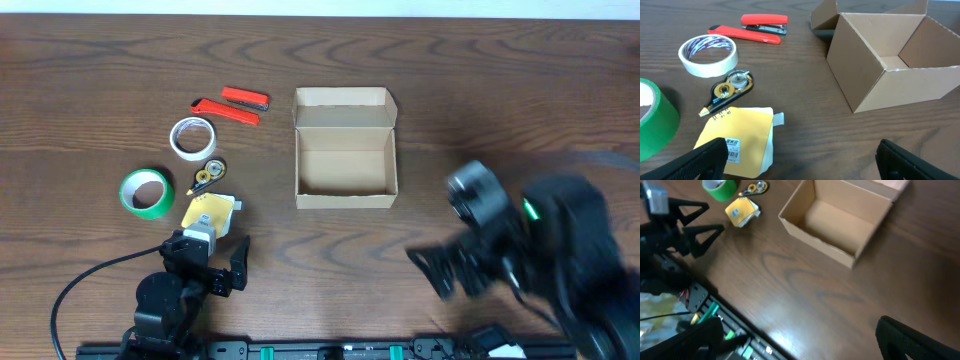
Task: Pack container
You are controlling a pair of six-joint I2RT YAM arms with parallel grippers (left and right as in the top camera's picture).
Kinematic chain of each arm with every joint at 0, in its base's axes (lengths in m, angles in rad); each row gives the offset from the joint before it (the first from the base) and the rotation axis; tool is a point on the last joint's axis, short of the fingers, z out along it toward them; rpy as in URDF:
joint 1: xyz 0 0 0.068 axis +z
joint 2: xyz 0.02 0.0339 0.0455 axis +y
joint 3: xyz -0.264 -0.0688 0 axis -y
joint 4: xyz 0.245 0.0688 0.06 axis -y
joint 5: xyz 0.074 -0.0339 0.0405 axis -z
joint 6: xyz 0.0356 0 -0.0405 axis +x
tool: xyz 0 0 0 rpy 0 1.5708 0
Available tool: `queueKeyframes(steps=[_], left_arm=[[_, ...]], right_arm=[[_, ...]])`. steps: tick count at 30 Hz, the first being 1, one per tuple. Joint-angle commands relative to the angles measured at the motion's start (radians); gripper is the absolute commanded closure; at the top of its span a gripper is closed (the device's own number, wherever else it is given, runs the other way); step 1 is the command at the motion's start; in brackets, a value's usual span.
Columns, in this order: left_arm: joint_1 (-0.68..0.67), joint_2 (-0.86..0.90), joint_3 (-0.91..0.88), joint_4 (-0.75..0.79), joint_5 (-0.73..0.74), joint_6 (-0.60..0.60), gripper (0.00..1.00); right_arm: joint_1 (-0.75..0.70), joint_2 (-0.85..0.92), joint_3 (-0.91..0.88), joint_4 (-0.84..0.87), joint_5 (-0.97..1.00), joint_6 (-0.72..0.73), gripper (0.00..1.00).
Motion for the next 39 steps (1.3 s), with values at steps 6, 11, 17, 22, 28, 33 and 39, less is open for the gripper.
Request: queueKeyframes(steps=[6, 11, 17, 22, 28, 33, 39], left_arm=[[0.002, -0.006, -0.016, 0.000, 0.010, -0.014, 0.05], [0.002, -0.006, -0.016, 0.001, 0.008, -0.014, 0.05], [0.002, -0.006, -0.016, 0.003, 0.011, -0.014, 0.05], [0.002, -0.006, -0.010, 0.003, 0.134, -0.071, 0.05], [0.002, 0.026, 0.082, -0.104, 0.163, -0.164, 0.05], [0.002, 0.164, 0.208, -0.158, 0.150, -0.164, 0.05], [0.002, 0.444, 0.430, -0.206, 0.027, -0.144, 0.05]], right_arm=[[0.011, -0.221, -0.081, -0.135, 0.113, 0.118, 0.01], [0.011, -0.283, -0.104, -0.164, 0.124, 0.152, 0.01], [0.011, -0.287, -0.104, -0.158, 0.177, 0.162, 0.01], [0.011, -0.287, -0.104, -0.158, 0.177, 0.162, 0.01], [0.011, -0.287, -0.104, -0.158, 0.177, 0.162, 0.01], [0.011, -0.287, -0.104, -0.158, 0.177, 0.162, 0.01], [0.011, -0.287, -0.104, -0.158, 0.177, 0.162, 0.01]])
